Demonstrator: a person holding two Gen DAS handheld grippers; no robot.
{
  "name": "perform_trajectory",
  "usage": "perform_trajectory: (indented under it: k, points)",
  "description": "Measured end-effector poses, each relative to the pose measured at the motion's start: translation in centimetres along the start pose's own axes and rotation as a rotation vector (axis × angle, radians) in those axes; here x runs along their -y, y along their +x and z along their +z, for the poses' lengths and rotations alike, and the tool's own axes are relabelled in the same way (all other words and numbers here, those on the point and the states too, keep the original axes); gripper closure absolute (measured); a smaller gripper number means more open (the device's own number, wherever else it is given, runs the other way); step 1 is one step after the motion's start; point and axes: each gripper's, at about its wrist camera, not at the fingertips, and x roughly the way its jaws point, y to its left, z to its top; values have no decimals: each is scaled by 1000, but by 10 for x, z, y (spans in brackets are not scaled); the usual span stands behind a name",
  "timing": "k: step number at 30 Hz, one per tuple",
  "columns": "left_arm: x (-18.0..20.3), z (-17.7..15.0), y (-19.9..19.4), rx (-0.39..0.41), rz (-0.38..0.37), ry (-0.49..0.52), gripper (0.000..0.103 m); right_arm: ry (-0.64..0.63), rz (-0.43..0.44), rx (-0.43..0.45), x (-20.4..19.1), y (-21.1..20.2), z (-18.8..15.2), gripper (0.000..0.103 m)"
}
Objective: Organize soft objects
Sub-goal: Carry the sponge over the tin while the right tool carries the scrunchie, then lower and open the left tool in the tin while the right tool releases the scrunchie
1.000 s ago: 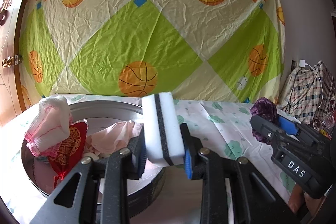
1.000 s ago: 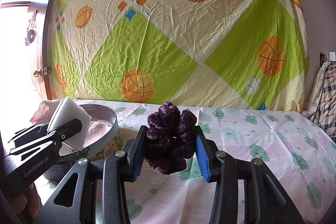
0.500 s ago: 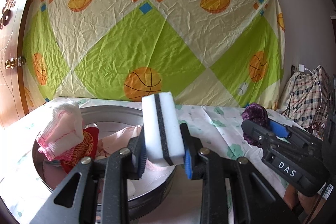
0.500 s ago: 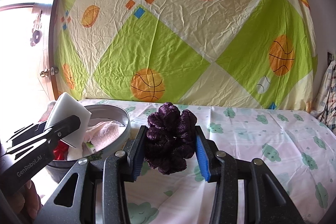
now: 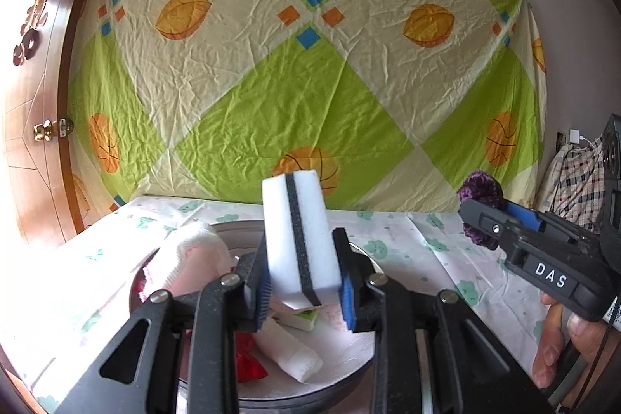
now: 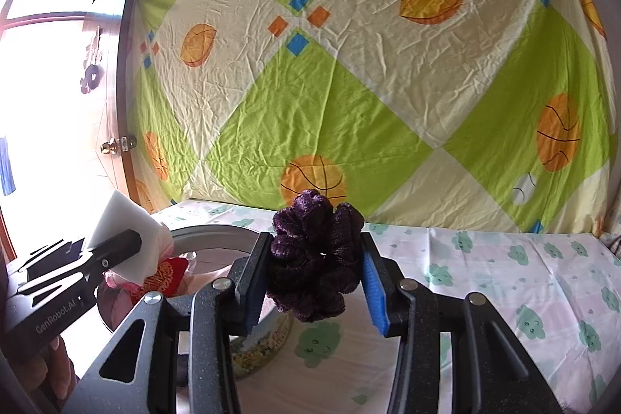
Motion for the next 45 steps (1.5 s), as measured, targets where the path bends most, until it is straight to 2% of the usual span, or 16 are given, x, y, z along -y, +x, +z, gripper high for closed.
perform_trajectory:
  k: [5,10,17,25,38,45]
  points:
    - [-23,13,1,-5,54,2,75,-6,35,-21,-10,17,12,57]
    - [-39,21,16,-68,70,-3,76,2,69,-53,-20,37,22,57]
    - [-42,19,40,-170,32,-18,76,-21,83,-113,-36,64,26,57]
    - [-40,14,54,-237,17,-13,75,-36,86,-198,-45,93,22,57]
    - [-54,0,85,-362,14,-22,75,-67,88,-286,-62,119,9,57]
    - [-60,-4,100,-426,8,-15,72,-93,91,-325,-72,130,6,56]
